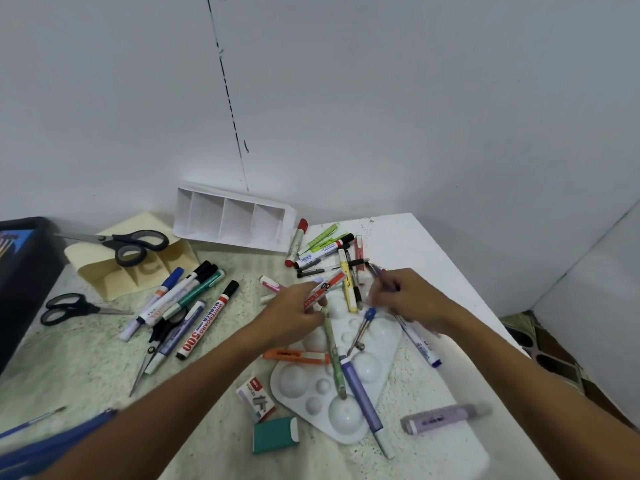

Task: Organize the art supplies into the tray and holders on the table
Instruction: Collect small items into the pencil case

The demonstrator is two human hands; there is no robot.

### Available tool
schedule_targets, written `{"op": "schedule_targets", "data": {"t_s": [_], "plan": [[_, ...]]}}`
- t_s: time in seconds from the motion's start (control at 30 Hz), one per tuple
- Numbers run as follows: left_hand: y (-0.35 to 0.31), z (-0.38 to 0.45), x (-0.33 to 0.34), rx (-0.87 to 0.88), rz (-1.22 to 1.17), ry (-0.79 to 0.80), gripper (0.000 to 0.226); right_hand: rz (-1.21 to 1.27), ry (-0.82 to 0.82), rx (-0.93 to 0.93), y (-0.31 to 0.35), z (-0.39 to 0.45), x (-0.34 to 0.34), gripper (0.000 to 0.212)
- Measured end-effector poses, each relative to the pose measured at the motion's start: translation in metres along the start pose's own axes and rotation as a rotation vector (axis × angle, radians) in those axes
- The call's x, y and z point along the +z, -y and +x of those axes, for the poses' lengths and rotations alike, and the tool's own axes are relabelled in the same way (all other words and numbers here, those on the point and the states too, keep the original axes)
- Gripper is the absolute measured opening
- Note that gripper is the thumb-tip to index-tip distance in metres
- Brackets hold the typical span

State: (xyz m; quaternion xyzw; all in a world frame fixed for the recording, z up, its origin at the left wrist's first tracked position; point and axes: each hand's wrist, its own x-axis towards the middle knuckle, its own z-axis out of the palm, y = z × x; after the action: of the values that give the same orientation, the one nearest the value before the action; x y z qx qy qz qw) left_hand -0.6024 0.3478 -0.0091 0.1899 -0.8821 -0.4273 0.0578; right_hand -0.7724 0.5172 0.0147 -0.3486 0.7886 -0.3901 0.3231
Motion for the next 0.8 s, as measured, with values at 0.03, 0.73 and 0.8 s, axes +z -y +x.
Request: {"op": "schedule_targets", "data": {"t_s": [0.03,0.73,0.8], "plan": [[0.001,0.002,0.001,-0.011,0.007,-0.014,0.016,-0.258,-0.005,-0.050,0.000,0.001,0.002,0.019],[-0.005,0.001,-0.010,-0.208,-0.352,-0.041,0.007,-0.520,0.241,-0.072,0.006,0.020,-0.022,0.025],[-0.006,0.000,-0.014,-0.242,-0.458,-0.038,0.007,-0.402,0.230,-0.072,0.006,0.017,-0.030,0.022]]}}
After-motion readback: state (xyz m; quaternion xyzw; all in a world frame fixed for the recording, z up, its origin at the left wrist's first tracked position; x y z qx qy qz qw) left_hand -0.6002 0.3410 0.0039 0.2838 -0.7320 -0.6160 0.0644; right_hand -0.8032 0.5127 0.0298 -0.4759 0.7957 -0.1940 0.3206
